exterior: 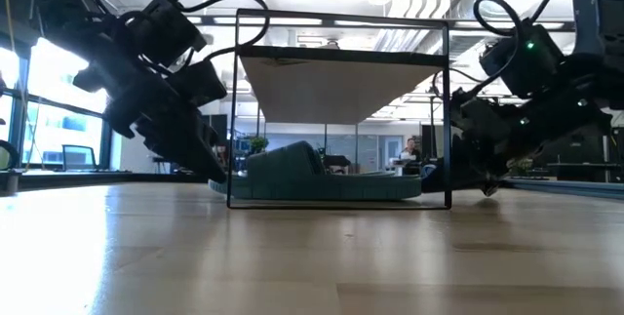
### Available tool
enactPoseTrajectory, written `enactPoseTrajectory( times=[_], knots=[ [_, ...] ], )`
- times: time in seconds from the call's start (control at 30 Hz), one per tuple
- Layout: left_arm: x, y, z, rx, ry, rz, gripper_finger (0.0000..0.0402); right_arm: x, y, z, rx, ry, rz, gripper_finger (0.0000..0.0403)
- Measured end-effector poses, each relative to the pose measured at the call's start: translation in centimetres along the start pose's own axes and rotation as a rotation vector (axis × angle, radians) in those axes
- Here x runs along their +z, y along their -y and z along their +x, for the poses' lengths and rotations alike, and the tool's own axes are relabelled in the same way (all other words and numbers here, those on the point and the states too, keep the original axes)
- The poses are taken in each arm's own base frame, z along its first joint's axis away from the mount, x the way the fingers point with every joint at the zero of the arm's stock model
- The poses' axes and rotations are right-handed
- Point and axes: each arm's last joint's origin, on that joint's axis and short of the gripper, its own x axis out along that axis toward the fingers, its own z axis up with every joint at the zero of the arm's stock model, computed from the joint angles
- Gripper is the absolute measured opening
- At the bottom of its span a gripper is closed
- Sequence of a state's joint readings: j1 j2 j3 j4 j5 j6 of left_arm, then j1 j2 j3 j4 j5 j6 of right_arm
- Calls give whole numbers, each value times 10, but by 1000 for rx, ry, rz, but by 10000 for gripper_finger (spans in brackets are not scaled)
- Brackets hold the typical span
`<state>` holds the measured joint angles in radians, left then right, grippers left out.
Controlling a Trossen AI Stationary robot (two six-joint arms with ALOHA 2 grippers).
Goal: Pick and place slides into the shelf
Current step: Put the green slide under the shelf
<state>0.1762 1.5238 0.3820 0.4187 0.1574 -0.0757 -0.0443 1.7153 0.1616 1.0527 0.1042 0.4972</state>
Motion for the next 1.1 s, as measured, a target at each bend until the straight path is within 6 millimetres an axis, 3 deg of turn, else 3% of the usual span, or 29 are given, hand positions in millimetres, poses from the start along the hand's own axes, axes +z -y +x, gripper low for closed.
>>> enactPoseTrajectory(
  times=[0.17,0.37,0.53,0.83,1.1],
  knots=[
    [2,3,-1,-79,6,3,0,-4,-8,-1,22,-5,6,0],
    [3,3,-3,-95,12,-1,0,-17,-6,-15,-71,32,43,0],
    [-3,2,-3,-66,-44,-14,0,-21,-20,-24,161,8,28,0],
    [-8,0,-3,2,-90,1,0,-7,-40,2,187,-34,-72,0],
    [-10,-2,-3,56,-111,0,0,-6,-40,6,154,-42,-79,0]
  ],
)
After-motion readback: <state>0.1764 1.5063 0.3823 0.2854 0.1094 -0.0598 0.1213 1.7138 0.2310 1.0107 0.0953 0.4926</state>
